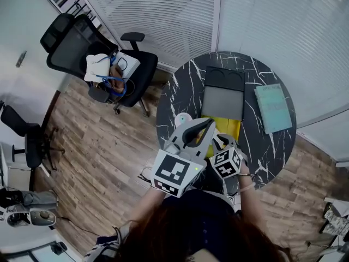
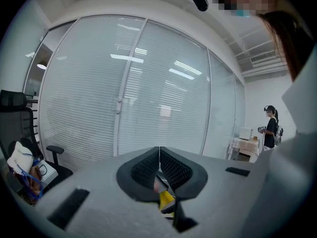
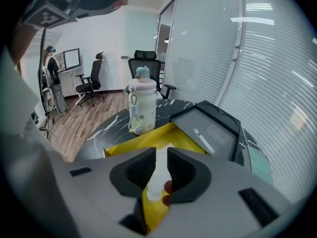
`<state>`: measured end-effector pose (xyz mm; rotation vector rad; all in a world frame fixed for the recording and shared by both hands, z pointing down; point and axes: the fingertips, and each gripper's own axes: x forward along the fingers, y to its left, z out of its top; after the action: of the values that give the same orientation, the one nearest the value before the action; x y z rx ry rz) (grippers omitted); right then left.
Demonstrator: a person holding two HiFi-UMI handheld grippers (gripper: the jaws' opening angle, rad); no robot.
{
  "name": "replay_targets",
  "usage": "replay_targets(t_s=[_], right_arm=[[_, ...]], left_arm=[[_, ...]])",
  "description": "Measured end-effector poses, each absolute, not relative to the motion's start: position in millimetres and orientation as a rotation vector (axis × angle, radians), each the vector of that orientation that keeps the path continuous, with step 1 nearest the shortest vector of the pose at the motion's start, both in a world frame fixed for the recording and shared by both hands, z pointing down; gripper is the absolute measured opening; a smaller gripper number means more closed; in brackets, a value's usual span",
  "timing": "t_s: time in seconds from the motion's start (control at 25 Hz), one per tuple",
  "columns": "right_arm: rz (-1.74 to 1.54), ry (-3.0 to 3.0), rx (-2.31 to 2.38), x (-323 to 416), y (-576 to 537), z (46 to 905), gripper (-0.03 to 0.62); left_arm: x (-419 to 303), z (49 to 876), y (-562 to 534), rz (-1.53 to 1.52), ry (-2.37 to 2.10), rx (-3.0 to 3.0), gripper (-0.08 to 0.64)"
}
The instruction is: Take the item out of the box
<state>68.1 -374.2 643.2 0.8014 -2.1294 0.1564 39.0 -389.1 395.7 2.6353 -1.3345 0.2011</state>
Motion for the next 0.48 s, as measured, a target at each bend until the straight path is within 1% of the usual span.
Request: replay_targets(t_s=[0.48], right_arm=[[0.266,-2.063,0.796,73,-378,686,0.075]], left_arm=[[42,416,-399,0.256,-1.313,2.586,0.026]])
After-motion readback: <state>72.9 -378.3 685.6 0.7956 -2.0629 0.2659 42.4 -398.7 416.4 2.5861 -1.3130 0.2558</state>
